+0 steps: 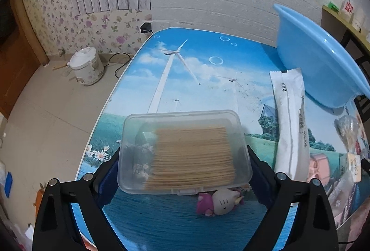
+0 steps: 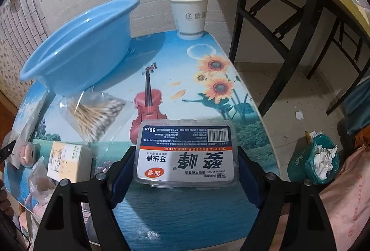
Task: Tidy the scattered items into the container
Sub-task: 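Close left gripper on the toothpick box while right gripper closes on the floss-stick box, then lift the toothpick box with left tool while right tool lifts the floss box toward the basin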
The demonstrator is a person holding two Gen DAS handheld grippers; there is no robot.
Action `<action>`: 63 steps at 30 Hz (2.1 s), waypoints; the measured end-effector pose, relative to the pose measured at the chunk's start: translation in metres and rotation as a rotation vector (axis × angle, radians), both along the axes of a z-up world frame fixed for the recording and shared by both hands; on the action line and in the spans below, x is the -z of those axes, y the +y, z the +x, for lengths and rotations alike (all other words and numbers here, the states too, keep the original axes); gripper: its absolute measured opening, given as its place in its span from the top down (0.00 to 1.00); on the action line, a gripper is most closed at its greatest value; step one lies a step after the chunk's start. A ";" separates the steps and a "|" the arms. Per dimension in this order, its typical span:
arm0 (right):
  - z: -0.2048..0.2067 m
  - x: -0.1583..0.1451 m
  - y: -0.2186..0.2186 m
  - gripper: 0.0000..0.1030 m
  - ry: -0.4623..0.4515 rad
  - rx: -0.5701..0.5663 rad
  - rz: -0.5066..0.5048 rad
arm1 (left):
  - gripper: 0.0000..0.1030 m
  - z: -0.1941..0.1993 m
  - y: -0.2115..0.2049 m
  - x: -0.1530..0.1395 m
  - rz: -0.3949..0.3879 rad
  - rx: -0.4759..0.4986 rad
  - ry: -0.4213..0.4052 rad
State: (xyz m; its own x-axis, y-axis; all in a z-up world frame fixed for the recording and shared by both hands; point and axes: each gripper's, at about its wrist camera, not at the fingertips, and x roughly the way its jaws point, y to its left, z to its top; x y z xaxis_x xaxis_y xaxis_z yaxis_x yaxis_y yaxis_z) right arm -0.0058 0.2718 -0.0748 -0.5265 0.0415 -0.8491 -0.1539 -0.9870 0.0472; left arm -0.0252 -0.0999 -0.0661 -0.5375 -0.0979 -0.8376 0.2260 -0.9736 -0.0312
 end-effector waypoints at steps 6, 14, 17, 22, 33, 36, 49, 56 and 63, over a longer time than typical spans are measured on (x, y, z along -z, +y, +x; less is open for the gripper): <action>-0.003 0.005 -0.004 0.19 0.012 -0.013 0.022 | 0.09 -0.001 0.002 0.003 -0.018 0.002 0.006; -0.006 0.008 -0.011 0.09 0.038 -0.029 0.052 | 0.07 0.001 0.003 0.005 -0.027 0.002 0.044; -0.005 0.009 -0.011 0.09 0.056 -0.036 0.052 | 0.06 0.002 0.003 0.005 -0.026 0.010 0.049; -0.002 0.005 -0.008 0.20 0.077 -0.032 0.050 | 0.10 0.005 0.003 0.004 -0.030 0.005 0.067; 0.006 -0.009 -0.007 0.21 0.125 -0.041 0.014 | 0.10 0.011 0.002 -0.011 0.002 0.015 0.096; 0.007 -0.021 -0.009 0.21 0.154 -0.058 -0.008 | 0.10 0.015 0.006 -0.027 0.002 0.024 0.135; 0.008 -0.074 -0.029 0.21 0.254 -0.155 -0.109 | 0.10 0.014 0.036 -0.110 0.045 0.114 0.277; -0.012 -0.105 -0.040 0.21 0.311 -0.204 -0.133 | 0.10 -0.006 0.059 -0.131 0.076 0.182 0.285; -0.043 -0.122 -0.054 0.21 0.336 -0.259 -0.151 | 0.10 -0.035 0.086 -0.148 0.074 0.240 0.307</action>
